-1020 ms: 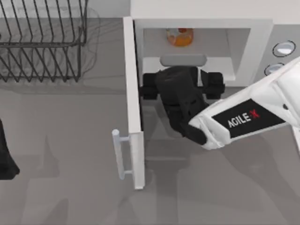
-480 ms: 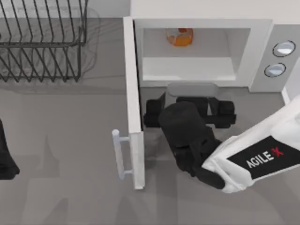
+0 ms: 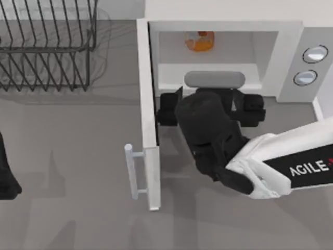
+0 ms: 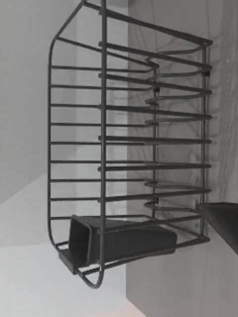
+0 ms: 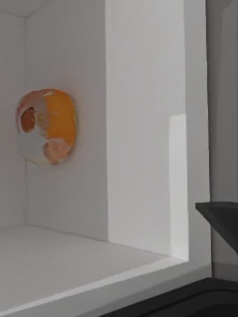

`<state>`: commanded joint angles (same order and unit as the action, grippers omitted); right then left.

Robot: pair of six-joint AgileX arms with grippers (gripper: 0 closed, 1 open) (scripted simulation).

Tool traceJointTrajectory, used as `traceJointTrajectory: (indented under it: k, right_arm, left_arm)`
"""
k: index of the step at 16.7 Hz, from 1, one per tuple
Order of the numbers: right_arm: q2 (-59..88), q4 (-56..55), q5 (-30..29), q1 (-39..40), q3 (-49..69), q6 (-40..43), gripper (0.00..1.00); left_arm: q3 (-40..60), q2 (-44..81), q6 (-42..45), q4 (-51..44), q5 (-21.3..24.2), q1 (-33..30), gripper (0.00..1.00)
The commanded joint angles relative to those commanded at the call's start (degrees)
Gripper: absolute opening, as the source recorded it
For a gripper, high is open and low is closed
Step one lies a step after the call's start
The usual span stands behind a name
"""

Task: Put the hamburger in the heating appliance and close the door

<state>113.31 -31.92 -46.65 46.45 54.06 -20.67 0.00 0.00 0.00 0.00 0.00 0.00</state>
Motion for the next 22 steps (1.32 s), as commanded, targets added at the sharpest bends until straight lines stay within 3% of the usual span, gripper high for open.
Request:
traceJointTrajectory:
  k: [5, 13, 17, 22]
  right_arm:
    - [-8.29, 12.26, 0.08, 0.04, 3.03, 0.02, 1.00]
    - [-10.73, 13.28, 0.94, -0.87, 2.38, 0.41, 1.00]
    - [-21.72, 15.27, 5.89, -5.94, -3.76, 2.64, 1.00]
    - [-48.26, 19.61, 16.63, -16.77, -17.04, 7.44, 1.00]
  left_arm:
    - [0.00, 0.00, 0.00, 0.00, 0.00, 0.00, 1.00]
    - [0.00, 0.00, 0.00, 0.00, 0.00, 0.00, 1.00]
    - [0.00, 0.00, 0.00, 0.00, 0.00, 0.00, 1.00]
    - [0.00, 0.00, 0.00, 0.00, 0.00, 0.00, 1.00]
